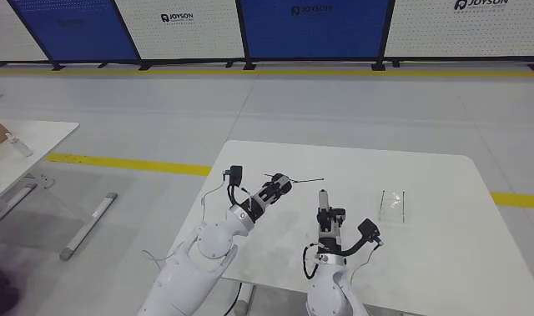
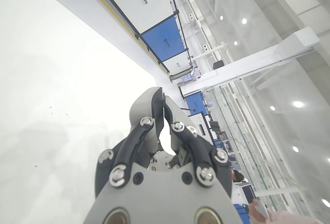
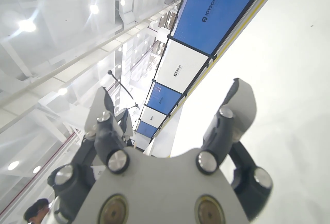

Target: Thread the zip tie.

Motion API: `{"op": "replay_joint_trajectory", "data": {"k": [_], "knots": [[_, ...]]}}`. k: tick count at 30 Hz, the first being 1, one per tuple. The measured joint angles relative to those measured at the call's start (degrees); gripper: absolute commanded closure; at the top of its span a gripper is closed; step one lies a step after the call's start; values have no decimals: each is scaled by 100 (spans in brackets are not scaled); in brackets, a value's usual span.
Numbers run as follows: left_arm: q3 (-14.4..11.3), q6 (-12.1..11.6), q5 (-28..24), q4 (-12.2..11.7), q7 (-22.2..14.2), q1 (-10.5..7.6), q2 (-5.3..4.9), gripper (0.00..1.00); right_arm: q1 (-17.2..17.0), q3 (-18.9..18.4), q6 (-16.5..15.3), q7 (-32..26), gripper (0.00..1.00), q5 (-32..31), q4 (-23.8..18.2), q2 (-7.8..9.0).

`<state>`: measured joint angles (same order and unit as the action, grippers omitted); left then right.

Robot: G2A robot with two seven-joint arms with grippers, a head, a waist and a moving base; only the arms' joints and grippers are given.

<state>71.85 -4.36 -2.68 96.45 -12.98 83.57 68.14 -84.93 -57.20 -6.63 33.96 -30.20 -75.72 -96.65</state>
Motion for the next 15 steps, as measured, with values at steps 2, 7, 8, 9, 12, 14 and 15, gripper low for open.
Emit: {"op": "replay_joint_trajectory", "data": {"k": [2, 7, 8, 9, 12, 14, 15], "knots": [[0, 0, 1, 0, 0, 0, 0, 100, 0, 0, -2, 1, 0, 0, 0, 0], [-14, 36, -134, 4, -1, 1, 10, 100, 0, -26, 27, -51, 0, -84, -37, 12], [-9, 75, -297, 8, -21, -4, 17, 100, -10, -44, 43, -69, 0, -160, -73, 22], [5, 109, -434, 12, -39, -7, 22, 100, -23, -61, 53, -78, 0, -210, -105, 29], [80, 233, -850, 63, -79, 11, 29, 100, -85, -152, 78, -160, 0, -375, -240, 66], [87, 307, -884, 155, -91, 41, 27, 100, -154, -258, 58, -338, 0, -379, -397, 102], [73, 346, -907, 205, -117, 64, 27, 100, -192, -319, 46, -435, 0, -377, -483, 121]]}}
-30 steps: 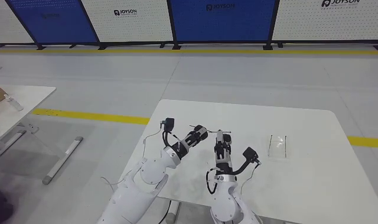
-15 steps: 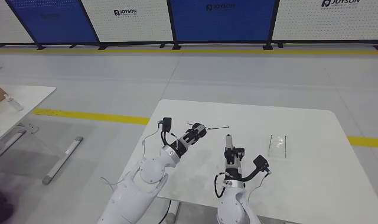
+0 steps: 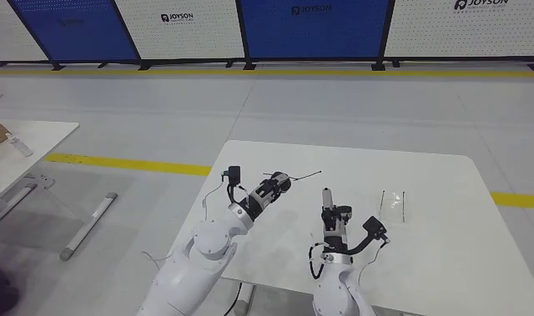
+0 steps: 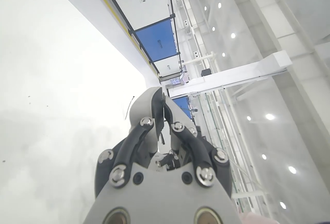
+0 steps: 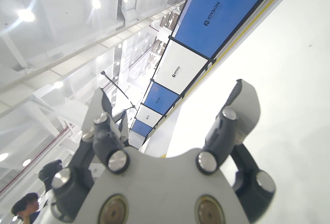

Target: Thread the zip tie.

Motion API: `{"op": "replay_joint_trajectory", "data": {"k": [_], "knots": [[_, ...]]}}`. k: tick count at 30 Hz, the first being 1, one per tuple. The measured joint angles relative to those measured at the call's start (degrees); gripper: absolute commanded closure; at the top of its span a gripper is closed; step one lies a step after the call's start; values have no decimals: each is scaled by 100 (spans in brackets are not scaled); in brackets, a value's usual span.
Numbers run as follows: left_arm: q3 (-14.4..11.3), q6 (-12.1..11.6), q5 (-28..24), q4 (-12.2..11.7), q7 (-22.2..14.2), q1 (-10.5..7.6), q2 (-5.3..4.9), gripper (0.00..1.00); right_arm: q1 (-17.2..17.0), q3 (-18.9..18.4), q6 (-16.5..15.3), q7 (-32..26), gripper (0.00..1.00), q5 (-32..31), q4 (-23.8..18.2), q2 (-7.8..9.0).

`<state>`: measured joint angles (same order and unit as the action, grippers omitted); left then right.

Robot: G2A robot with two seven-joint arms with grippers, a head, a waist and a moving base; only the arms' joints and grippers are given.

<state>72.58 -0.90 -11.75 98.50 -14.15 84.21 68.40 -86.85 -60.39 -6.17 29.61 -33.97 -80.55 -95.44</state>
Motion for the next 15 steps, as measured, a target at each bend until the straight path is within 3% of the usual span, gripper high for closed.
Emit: {"op": "replay_joint_trajectory", "data": {"k": [7, 15], "knots": [[12, 249, -295, 289, -107, 94, -2, 100, -269, -491, 64, -1164, 0, 11, -685, 157], [12, 244, -288, 283, -106, 92, -2, 100, -261, -479, 62, -1056, 0, 8, -660, 155]]}}
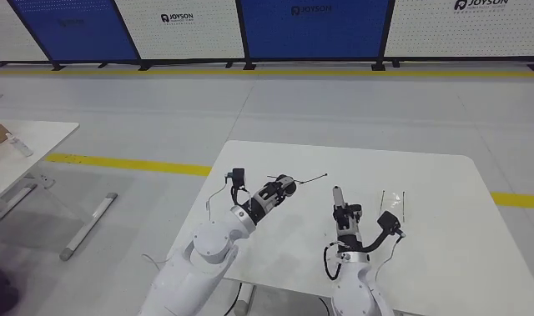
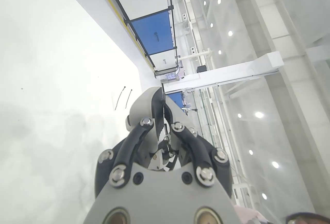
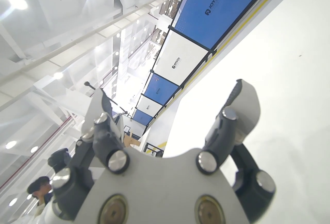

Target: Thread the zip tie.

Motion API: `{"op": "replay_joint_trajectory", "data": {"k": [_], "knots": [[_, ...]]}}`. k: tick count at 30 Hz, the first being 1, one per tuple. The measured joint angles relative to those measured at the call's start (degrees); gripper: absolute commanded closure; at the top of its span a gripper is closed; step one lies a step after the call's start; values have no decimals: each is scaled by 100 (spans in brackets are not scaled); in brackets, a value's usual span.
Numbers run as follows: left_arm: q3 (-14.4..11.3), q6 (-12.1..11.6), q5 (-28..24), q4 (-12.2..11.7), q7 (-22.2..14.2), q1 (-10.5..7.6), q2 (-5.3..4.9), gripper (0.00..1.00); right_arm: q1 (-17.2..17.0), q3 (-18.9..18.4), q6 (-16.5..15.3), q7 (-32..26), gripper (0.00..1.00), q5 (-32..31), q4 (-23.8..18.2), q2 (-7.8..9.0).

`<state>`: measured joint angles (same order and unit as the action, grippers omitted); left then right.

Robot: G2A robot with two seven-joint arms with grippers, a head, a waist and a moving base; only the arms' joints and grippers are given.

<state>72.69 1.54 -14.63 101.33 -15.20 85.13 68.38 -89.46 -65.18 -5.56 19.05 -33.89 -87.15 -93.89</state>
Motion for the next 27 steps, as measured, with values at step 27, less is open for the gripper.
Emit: {"op": "replay_joint_trajectory", "data": {"k": [27], "knots": [[-237, 345, -344, 159, 684, -153, 96, 100, 566, -479, 353, -2347, 0, -2819, -276, 372]]}}
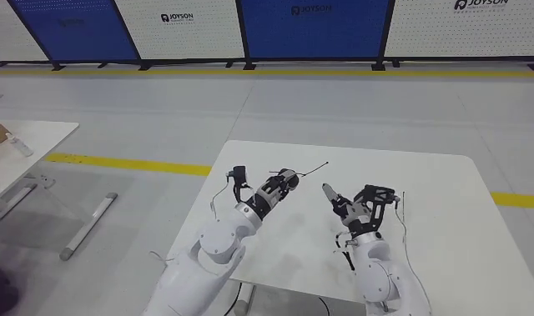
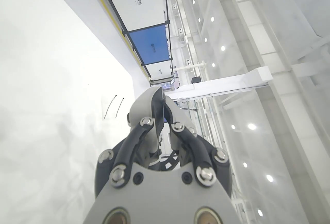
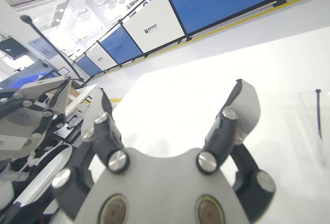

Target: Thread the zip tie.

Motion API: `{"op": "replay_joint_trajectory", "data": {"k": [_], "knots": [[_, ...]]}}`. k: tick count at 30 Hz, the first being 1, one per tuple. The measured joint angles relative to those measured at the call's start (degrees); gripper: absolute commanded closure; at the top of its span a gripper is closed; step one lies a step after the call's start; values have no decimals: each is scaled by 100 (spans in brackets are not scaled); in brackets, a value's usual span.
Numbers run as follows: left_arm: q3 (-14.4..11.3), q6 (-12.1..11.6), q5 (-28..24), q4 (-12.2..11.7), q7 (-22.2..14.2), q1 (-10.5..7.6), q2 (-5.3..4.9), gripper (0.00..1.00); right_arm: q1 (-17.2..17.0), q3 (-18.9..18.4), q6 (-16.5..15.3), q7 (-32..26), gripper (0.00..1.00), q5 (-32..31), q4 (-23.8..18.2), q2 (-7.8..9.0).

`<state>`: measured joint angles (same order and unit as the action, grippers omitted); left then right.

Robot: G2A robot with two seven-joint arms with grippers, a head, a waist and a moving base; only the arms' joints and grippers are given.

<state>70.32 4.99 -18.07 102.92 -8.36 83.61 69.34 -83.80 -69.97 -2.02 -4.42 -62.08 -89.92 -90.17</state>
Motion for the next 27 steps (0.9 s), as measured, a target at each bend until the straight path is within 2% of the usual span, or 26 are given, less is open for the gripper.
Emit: {"op": "replay_joint_trajectory", "data": {"k": [7, 14, 17, 21, 27], "knots": [[29, 141, -31, 1, -79, -32, -5, 100, 510, 44, -367, -494, 0, -194, 529, 50], [27, 138, -30, 0, -79, -31, -4, 100, 513, 50, -371, -505, 0, -181, 533, 49], [-2, 130, -54, -38, -79, -30, 2, 100, 527, 42, -698, -691, 0, 141, 586, 66], [-24, 178, -120, -58, -121, -55, 8, 100, 671, 44, -1142, -883, 0, 257, 766, 107], [-48, 195, -116, -44, -127, -74, 12, 100, 734, 50, -1183, -738, 0, 266, 851, 117]]}}
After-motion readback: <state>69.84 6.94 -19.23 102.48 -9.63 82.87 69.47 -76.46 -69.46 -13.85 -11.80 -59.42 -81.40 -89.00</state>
